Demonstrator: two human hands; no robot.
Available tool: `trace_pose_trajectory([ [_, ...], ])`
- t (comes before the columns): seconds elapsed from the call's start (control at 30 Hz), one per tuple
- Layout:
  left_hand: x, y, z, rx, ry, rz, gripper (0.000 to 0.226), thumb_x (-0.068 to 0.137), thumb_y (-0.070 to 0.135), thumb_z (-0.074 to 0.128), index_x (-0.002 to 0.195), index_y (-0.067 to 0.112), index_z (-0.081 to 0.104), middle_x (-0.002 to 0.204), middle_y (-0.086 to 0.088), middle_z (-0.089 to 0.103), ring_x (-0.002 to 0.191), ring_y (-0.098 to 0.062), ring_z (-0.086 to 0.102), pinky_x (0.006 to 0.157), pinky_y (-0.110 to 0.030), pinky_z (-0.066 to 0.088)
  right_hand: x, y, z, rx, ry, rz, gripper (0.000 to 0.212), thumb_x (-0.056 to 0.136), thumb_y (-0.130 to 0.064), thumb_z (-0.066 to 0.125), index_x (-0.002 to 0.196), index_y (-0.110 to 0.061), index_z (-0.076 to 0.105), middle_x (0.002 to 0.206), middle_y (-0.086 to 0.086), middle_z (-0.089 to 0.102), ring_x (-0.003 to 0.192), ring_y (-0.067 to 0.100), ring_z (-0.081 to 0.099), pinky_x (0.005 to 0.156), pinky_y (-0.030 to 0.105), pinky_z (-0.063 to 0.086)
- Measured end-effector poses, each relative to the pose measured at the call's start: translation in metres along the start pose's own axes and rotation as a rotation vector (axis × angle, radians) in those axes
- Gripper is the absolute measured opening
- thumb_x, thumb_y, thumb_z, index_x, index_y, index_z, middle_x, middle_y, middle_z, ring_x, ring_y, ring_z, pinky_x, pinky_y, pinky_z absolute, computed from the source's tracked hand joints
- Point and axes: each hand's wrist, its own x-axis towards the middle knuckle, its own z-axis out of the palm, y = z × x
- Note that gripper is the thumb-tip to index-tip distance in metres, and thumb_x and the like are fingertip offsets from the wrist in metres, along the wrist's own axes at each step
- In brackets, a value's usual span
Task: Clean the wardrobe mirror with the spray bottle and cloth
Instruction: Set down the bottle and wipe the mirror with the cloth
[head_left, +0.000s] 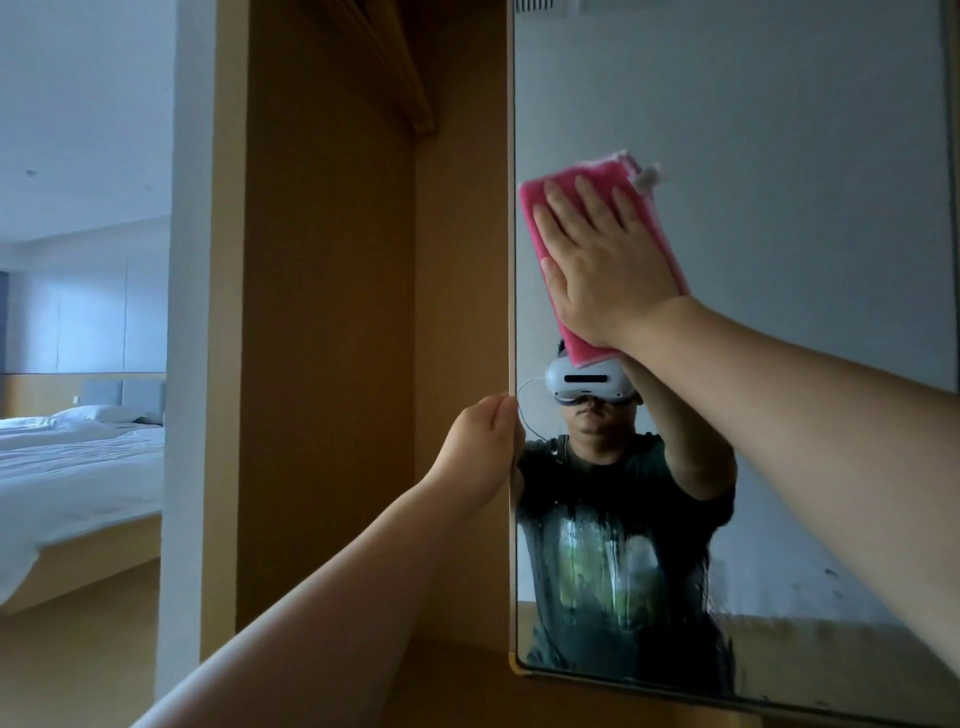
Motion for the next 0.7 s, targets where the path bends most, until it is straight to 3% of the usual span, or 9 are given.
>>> trace_pose_trajectory([
  [0.13,-0.002,0.002,-0.002,0.004,-0.007,-0.009,0.044,0.103,0.026,0.035,0.087,-0.007,0.059,0.086,-0.026,0.066,0.071,-0.031,0.058,0.076,-0.044,0.05,-0.018,-0.01,0.002,0.004,-0.008,-0.054,0.06,0.101,-0.039,0.011,0.154,-0.01,0.018,0.16,0.012,0.021,0.148,0.034,0.014,0.12,0.052,0.01],
  [0.2,-0.003,0.003,-0.003,0.001,-0.008,-0.016,0.043,0.103,0.024,0.036,0.087,-0.008,0.059,0.088,-0.028,0.065,0.071,-0.028,0.056,0.076,-0.045,0.049,-0.031,-0.017,0.004,0.002,-0.015,-0.097,0.06,0.1,-0.038,0.013,0.154,-0.01,0.019,0.16,0.013,0.021,0.148,0.034,0.013,0.12,0.052,0.01],
  [0.37,-0.004,0.004,-0.003,-0.035,-0.01,-0.042,0.041,0.101,0.02,0.036,0.085,-0.01,0.058,0.081,-0.028,0.065,0.065,-0.022,0.053,0.065,-0.035,0.046,-0.078,-0.04,0.011,0.03,-0.045,-0.165,0.061,0.1,-0.037,0.013,0.154,-0.009,0.012,0.161,0.013,0.012,0.149,0.034,0.003,0.119,0.053,0.004],
  [0.5,-0.006,0.001,-0.004,-0.049,-0.028,-0.055,0.037,0.103,0.024,0.037,0.087,-0.001,0.06,0.068,-0.005,0.057,0.061,-0.014,0.05,0.057,-0.024,0.042,-0.136,-0.059,0.018,0.056,-0.091,-0.247,0.063,0.101,-0.038,0.02,0.155,-0.009,0.008,0.162,0.014,0.004,0.149,0.033,-0.005,0.119,0.053,0.004],
  [0.6,-0.009,-0.001,-0.004,-0.068,-0.041,-0.055,0.036,0.103,0.025,0.037,0.091,0.003,0.063,0.073,-0.008,0.06,0.065,-0.016,0.053,0.063,-0.032,0.046,-0.152,-0.062,0.018,0.063,-0.117,-0.26,0.063,0.102,-0.04,0.023,0.155,-0.01,0.008,0.162,0.013,0.005,0.149,0.032,-0.002,0.119,0.053,0.007],
  [0.7,-0.015,-0.004,-0.002,-0.138,-0.053,-0.091,0.035,0.103,0.025,0.036,0.1,0.006,0.065,0.092,-0.022,0.067,0.078,-0.033,0.062,0.079,-0.047,0.054,-0.149,-0.061,0.017,0.057,-0.126,-0.253,0.063,0.101,-0.04,0.025,0.155,-0.011,0.01,0.162,0.013,0.005,0.149,0.032,0.0,0.12,0.052,0.003],
])
